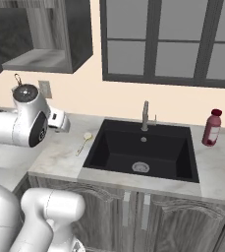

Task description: Open the cabinet. Pick the dish brush and place it next to the sink. Then close the cabinet.

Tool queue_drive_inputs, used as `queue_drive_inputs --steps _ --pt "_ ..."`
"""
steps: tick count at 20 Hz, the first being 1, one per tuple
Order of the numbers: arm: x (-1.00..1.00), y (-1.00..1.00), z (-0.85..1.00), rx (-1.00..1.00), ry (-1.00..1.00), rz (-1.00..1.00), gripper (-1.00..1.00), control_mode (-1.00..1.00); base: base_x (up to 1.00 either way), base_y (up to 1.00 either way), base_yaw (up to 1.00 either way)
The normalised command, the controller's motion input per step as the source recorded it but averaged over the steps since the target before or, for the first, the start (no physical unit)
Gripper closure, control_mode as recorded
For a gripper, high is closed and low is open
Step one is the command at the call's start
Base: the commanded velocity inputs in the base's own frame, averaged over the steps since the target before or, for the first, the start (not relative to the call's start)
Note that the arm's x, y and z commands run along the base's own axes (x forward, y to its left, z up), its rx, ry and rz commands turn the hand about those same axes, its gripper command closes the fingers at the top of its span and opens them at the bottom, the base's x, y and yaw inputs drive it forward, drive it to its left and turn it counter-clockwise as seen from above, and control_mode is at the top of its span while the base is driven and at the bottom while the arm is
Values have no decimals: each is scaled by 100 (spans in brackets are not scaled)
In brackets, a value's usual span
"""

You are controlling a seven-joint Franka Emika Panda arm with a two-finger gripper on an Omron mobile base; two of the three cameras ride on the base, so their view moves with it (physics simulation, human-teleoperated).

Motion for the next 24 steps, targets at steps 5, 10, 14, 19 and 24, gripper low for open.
queue_drive_inputs --steps 5,10,14,19,24 --pt "-30 5 32 0 1 2 -100 -100 0 0 0" --pt "-33 0 33 0 0 17 -100 -100 0 0 0" --pt "-32 7 30 0 -6 21 -100 -100 0 0 0" --pt "-23 11 29 0 -10 17 -100 -100 0 0 0" --pt "-20 16 23 0 -9 11 -100 -100 0 0 0"
